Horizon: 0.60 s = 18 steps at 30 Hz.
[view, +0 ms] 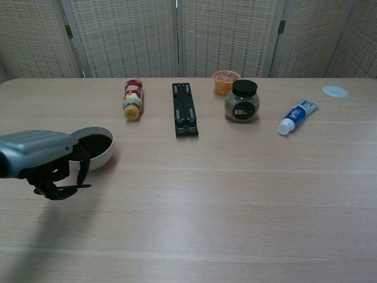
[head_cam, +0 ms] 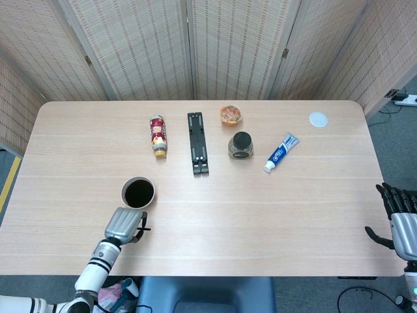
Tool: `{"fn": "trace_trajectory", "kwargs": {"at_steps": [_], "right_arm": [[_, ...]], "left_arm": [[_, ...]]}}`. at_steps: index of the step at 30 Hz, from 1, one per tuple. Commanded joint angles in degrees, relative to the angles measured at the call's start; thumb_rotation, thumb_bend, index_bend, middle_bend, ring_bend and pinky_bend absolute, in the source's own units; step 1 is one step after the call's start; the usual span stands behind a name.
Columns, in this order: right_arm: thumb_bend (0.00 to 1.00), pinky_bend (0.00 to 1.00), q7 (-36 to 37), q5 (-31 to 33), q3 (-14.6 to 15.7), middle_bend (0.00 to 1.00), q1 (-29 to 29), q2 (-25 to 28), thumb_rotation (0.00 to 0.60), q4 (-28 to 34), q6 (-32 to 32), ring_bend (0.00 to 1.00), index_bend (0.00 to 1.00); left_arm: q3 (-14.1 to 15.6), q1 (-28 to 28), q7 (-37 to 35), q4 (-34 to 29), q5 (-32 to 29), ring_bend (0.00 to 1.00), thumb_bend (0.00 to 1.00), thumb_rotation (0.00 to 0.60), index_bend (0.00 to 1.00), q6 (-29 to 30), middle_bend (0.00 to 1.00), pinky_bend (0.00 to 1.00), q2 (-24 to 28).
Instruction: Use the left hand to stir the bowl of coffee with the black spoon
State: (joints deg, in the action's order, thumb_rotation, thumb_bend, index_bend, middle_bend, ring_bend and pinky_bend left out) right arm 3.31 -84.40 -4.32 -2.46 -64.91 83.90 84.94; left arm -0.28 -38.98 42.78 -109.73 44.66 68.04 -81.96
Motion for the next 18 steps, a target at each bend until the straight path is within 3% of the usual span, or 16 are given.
{"fn": "trace_trajectory", "kwargs": {"at_steps": [1, 9, 18], "right_arm": [[0.13, 0.09, 0.0, 0.0, -0.2, 0.08, 0.0, 0.3, 0.600, 0.3, 0.3, 0.08, 0.00], [0.13, 0.09, -0.3, -0.1, -0.3, 0.08, -0.2, 0.8, 0.600, 0.9, 0.4, 0.08, 0.00], [0.13, 0.09, -0.7, -0.4, -0.3, 0.08, 0.0, 1.3, 0.600, 1.9, 1.1, 0.08, 0.00]], "left_arm": [[-2.1, 1.6, -7.2, -4.2, 2.7, 1.00, 0.52, 0.600, 0.65, -2.3, 1.00, 1.00, 5.2], [-6.0, 2.1, -19.2, -3.9, 5.3, 1.00, 0.52, 0.600, 0.66, -6.6, 1.00, 1.00, 9.9], [-10.7, -1.3, -24.2, 1.9, 2.3, 1.00, 0.53, 0.600, 0.67, -10.7, 1.00, 1.00, 7.8]]}}
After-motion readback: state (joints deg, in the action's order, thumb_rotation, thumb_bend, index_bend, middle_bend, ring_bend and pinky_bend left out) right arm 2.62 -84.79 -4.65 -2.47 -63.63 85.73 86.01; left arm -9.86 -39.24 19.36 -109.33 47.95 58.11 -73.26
